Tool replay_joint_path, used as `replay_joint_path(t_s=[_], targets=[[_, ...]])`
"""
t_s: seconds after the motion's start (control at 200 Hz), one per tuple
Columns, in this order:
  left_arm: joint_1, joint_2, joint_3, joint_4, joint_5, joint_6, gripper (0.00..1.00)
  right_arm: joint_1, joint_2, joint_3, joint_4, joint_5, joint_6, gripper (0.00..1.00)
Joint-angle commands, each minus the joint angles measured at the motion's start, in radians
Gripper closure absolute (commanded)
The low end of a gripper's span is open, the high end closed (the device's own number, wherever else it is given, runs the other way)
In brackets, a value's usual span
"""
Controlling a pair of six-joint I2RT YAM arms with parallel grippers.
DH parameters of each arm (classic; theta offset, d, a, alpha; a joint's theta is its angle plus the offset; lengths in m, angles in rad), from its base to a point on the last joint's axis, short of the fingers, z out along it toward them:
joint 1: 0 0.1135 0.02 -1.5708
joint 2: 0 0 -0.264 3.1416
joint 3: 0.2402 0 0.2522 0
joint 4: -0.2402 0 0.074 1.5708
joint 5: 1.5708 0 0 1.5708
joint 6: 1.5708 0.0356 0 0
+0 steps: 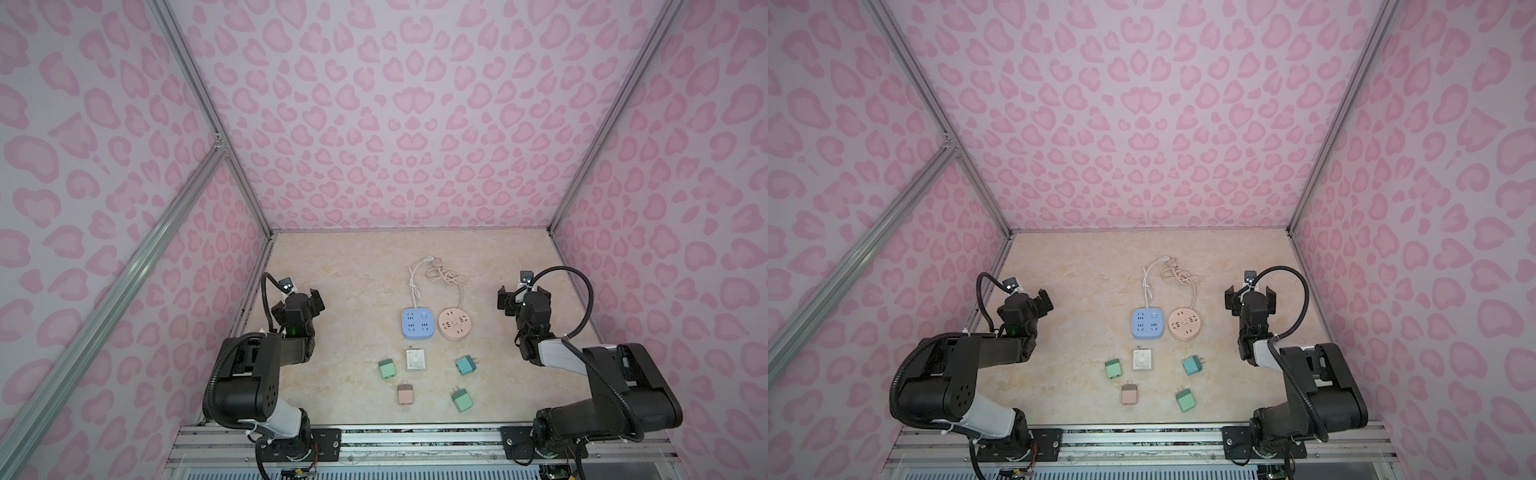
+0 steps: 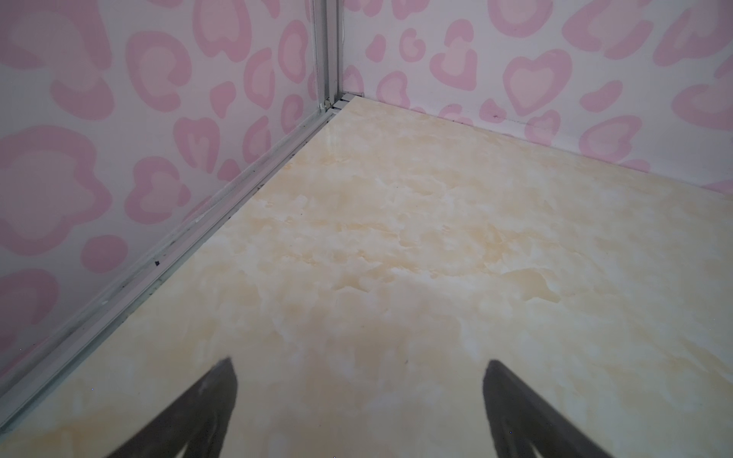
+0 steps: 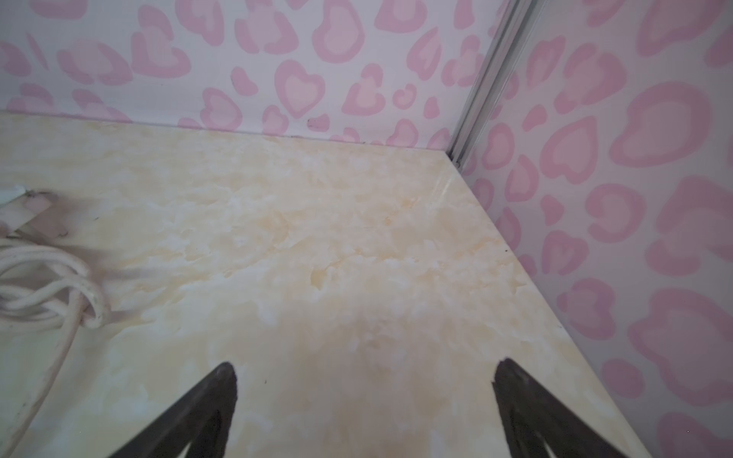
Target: Insert the plug
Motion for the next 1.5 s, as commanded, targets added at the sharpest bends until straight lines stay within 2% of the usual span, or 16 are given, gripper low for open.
replay_joint_path(t_s=[0.0,0.04,0.08,0.165,0.265,0.4,0.475,0.55,0.67,0.795,0.945,1.015,1.075,1.155,1.26,1.495], targets=[[-0.043,-0.086,0.069,-0.150,-0.158,0.017,0.02,0.041,-0.068,0.142,-0.430,0.158,0.058,0.04],[-0.067,-0.108,0.114,-0.233,-0.271,-0.006,0.02,0.068,-0.087,0.218,-0.579,0.207,0.103,0.05],[-0.077,-0.132,0.188,-0.387,-0.352,-0.119,0.02,0.092,-0.099,0.246,-0.633,0.233,0.126,0.04],[-0.082,-0.155,0.358,-0.743,-0.331,-0.305,0.02,0.178,-0.141,0.288,-0.743,0.290,0.156,0.02],[-0.132,-0.163,0.473,-0.976,-0.271,-0.365,0.02,0.307,-0.204,0.322,-0.897,0.334,0.222,0.03],[-0.257,-0.265,0.483,-1.077,-0.204,-0.351,0.00,0.495,-0.270,0.395,-1.177,0.383,0.387,0.08],[-0.314,-0.339,0.450,-1.079,-0.115,-0.377,0.01,0.586,-0.280,0.447,-1.339,0.397,0.499,0.11],[-0.371,-0.388,0.442,-1.131,-0.076,-0.424,0.02,0.675,-0.278,0.486,-1.478,0.387,0.600,0.13],[-0.471,-0.445,0.449,-1.237,-0.074,-0.445,0.05,0.824,-0.267,0.531,-1.672,0.393,0.771,0.14],[-0.550,-0.493,0.450,-1.326,-0.044,-0.467,0.06,0.957,-0.264,0.527,-1.791,0.332,0.938,0.20],[-0.620,-0.537,0.428,-1.339,0.004,-0.503,0.08,1.043,-0.264,0.476,-1.842,0.185,1.085,0.29],[-0.644,-0.539,0.419,-1.329,0.022,-0.527,0.08,1.085,-0.287,0.420,-1.784,0.113,1.111,0.32],[-0.664,-0.534,0.413,-1.309,0.048,-0.537,0.08,1.142,-0.325,0.367,-1.724,0.101,1.122,0.33],[-0.693,-0.517,0.406,-1.291,0.062,-0.541,0.08,1.184,-0.383,0.290,-1.637,0.053,1.086,0.35],[-0.719,-0.489,0.409,-1.280,0.074,-0.536,0.08,1.190,-0.459,0.204,-1.545,-0.005,1.018,0.35],[-0.734,-0.451,0.434,-1.260,0.138,-0.516,0.07,1.175,-0.501,0.144,-1.518,-0.035,0.968,0.34]])
